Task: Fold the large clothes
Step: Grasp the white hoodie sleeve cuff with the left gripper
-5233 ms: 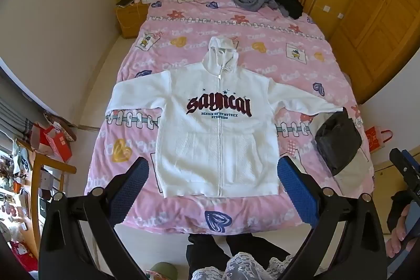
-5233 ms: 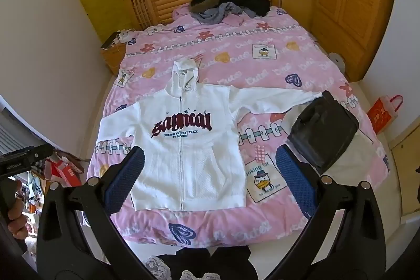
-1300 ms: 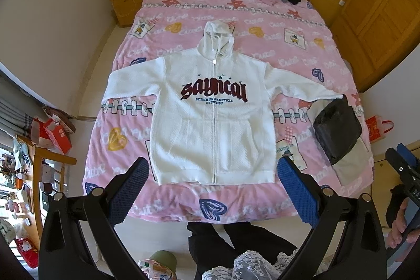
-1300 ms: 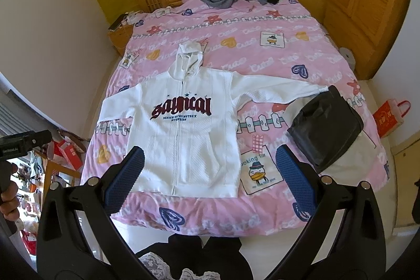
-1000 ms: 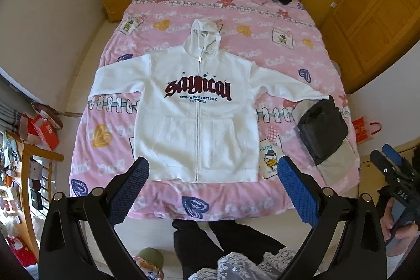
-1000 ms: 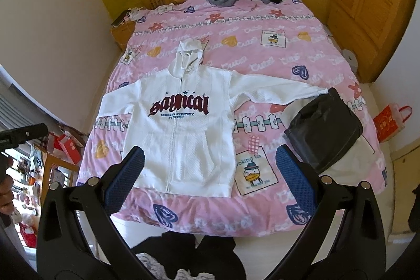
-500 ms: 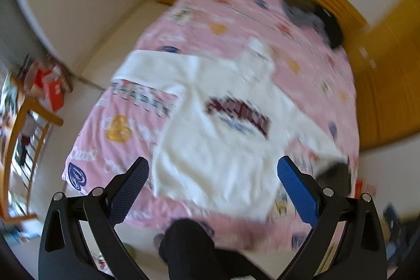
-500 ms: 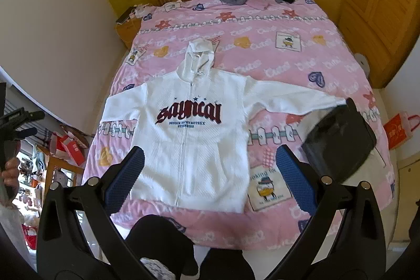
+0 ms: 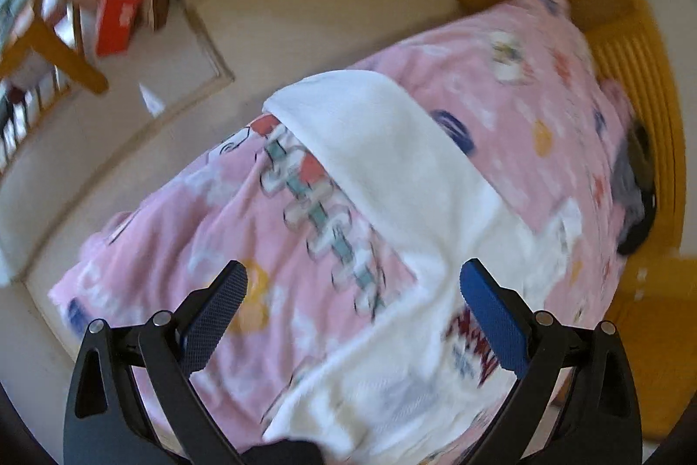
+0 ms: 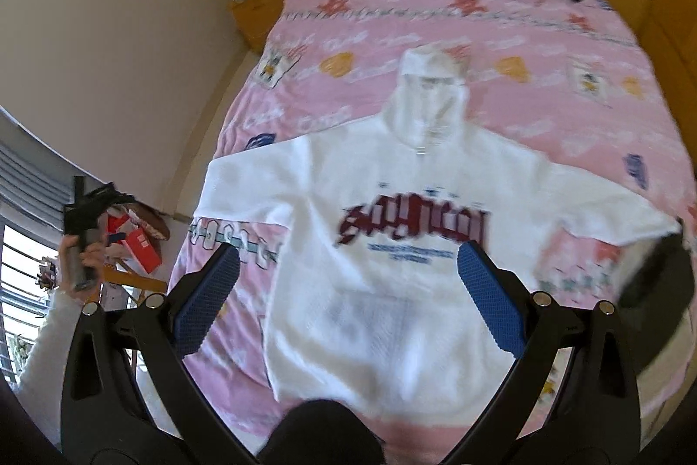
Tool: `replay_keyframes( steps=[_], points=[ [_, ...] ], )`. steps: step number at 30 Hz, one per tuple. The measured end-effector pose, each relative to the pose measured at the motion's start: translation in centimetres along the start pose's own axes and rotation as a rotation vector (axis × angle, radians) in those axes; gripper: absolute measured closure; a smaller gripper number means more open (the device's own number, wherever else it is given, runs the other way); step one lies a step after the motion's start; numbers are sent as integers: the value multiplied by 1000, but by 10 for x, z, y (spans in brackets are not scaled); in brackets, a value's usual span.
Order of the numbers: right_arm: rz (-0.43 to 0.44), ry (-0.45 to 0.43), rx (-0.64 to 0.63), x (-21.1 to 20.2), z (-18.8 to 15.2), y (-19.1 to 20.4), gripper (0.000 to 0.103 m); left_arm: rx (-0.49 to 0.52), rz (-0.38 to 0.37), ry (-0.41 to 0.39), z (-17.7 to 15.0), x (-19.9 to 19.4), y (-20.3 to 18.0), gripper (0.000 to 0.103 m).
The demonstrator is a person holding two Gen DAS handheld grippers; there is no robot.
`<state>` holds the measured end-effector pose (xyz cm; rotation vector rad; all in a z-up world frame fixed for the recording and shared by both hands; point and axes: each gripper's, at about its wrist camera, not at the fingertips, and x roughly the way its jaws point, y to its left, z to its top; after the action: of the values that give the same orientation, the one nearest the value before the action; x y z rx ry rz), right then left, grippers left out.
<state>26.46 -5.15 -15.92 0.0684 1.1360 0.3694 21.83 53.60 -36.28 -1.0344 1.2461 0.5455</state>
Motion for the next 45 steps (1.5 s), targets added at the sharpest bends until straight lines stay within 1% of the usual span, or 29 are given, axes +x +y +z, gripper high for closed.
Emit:
replay_keyframes(
  steps=[3, 4, 5, 6, 9, 10, 13, 15, 16, 17, 18, 19, 20, 21, 22, 24, 26, 28, 30, 32, 33, 35, 37, 38, 39, 40, 41, 44, 45],
  points=[
    [35, 46, -34, 64, 18, 33, 6, -69, 1, 45, 50, 63, 26, 8],
    [43, 55, -45, 78, 19, 40, 6, -90, -12, 66, 65, 85, 33, 8],
    [52, 74, -70, 102, 21, 50, 6, -117, -28, 90, 78, 106, 42, 8],
    [55, 84, -86, 114, 19, 54, 6, -151, -42, 111, 94, 132, 52, 8],
    [30, 141, -140, 170, 11, 65, 6, -195, -51, 161, 119, 188, 76, 8],
    [26, 152, -140, 180, 9, 65, 6, -205, -54, 186, 124, 207, 83, 8],
    [14, 214, -102, 223, 3, 63, 6, -220, -42, 219, 134, 257, 98, 8],
    [12, 240, -83, 235, 0, 64, 6, -252, -86, 222, 138, 274, 106, 7],
    [12, 245, -79, 237, -1, 64, 6, -259, -83, 205, 141, 272, 105, 8],
    [13, 245, -84, 238, -3, 66, 6, -252, -84, 184, 148, 272, 103, 8],
    [6, 245, -91, 240, -3, 67, 6, -219, -66, 180, 156, 273, 97, 8],
    [-2, 246, -95, 241, -4, 68, 6, -195, -78, 178, 161, 274, 92, 8],
    [-4, 254, -91, 244, -5, 68, 6, -180, -116, 180, 165, 274, 86, 8],
    [-1, 259, -85, 248, -5, 67, 6, -172, -133, 185, 169, 275, 84, 8],
    [1, 262, -80, 251, -6, 67, 6, -153, -134, 203, 172, 279, 78, 8],
    [-7, 269, -71, 258, -8, 65, 6, -128, -89, 229, 173, 287, 73, 8],
    [2, 277, -50, 264, -10, 63, 6, -131, -75, 234, 175, 285, 72, 8],
    [22, 278, -35, 266, -12, 61, 6, -162, -62, 235, 175, 279, 77, 10],
    [36, 272, -43, 266, -15, 59, 6, -156, -24, 229, 179, 274, 86, 10],
    [46, 269, -50, 269, -21, 56, 6, -164, 2, 265, 184, 288, 96, 10],
    [51, 269, -45, 272, -25, 54, 6, -171, -24, 285, 186, 295, 99, 10],
    [80, 270, -24, 278, -33, 50, 6, -169, -63, 272, 191, 304, 101, 10],
    [94, 273, -5, 285, -47, 46, 6, -180, -110, 249, 194, 309, 102, 17],
    [87, 280, 2, 288, -55, 43, 6, -175, -122, 235, 197, 311, 100, 18],
    [83, 294, 13, 292, -64, 40, 6, -160, -125, 223, 198, 311, 98, 23],
    [85, 307, 24, 293, -73, 37, 6, -145, -131, 211, 199, 310, 95, 33],
    [92, 323, 35, 294, -82, 33, 6, -128, -149, 196, 201, 307, 92, 39],
    [81, 358, 40, 295, -103, 22, 6, -82, -122, 154, 200, 297, 84, 65],
    [77, 363, 41, 294, -106, 19, 6, -72, -109, 130, 199, 290, 81, 87]
  ],
)
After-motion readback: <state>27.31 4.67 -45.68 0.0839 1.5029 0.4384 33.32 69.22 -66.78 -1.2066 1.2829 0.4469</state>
